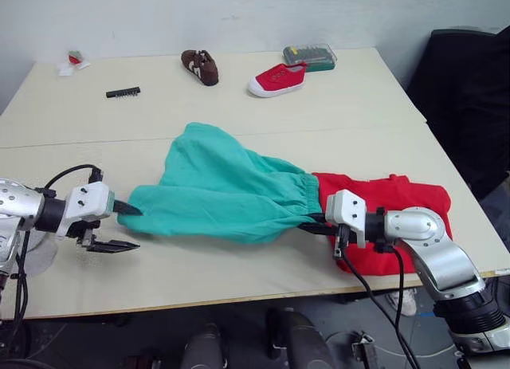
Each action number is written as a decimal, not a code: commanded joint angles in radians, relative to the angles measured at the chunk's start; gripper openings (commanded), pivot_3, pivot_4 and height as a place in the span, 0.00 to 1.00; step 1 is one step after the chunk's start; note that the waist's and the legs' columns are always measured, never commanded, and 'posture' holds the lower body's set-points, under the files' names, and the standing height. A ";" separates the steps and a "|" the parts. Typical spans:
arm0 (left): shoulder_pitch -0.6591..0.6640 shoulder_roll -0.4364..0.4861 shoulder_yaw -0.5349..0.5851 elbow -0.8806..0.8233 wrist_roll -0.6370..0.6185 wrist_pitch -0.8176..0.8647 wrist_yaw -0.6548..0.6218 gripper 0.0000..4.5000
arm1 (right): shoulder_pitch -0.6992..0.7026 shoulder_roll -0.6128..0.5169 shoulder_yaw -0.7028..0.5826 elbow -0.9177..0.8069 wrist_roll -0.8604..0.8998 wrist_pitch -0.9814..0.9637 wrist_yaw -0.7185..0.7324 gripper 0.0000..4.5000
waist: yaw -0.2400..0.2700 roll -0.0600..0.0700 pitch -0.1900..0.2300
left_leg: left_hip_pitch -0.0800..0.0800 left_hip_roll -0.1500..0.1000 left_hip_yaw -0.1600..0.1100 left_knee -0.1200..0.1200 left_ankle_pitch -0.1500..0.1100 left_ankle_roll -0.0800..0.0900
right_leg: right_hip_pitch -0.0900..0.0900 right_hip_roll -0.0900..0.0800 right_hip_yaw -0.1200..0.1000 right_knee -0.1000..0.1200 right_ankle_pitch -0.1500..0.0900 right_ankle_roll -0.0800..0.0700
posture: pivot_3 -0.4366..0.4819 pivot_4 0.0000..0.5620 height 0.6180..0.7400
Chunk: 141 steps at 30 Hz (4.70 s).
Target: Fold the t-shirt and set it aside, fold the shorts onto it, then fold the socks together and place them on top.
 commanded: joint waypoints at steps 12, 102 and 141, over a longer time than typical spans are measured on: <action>-0.024 -0.074 -0.007 0.010 0.073 -0.142 0.124 0.89 | -0.019 0.019 0.009 -0.017 -0.001 -0.007 0.010 0.00 | 0.000 0.000 0.000 | 0.000 0.000 0.000 0.000 0.000 0.000 | 0.000 0.000 0.000 0.000 0.000 0.000 | 0.48 0.27 1.00; -0.711 -0.528 -0.387 0.660 0.343 -0.697 0.046 0.84 | 0.358 -0.348 -0.185 -0.403 0.240 0.069 0.225 0.00 | 0.027 -0.016 0.010 | 0.013 0.001 -0.001 0.000 0.001 -0.016 | 0.003 0.004 -0.015 0.010 -0.004 -0.018 | 0.48 0.27 1.00; -0.835 -0.593 -0.420 0.988 0.578 -0.766 0.356 0.01 | 0.278 -0.285 -0.177 -0.405 0.236 0.122 0.049 0.00 | 0.014 -0.017 0.009 | 0.015 0.001 -0.003 0.000 -0.003 -0.006 | 0.010 0.003 -0.017 0.004 -0.002 -0.014 | 0.48 0.27 1.00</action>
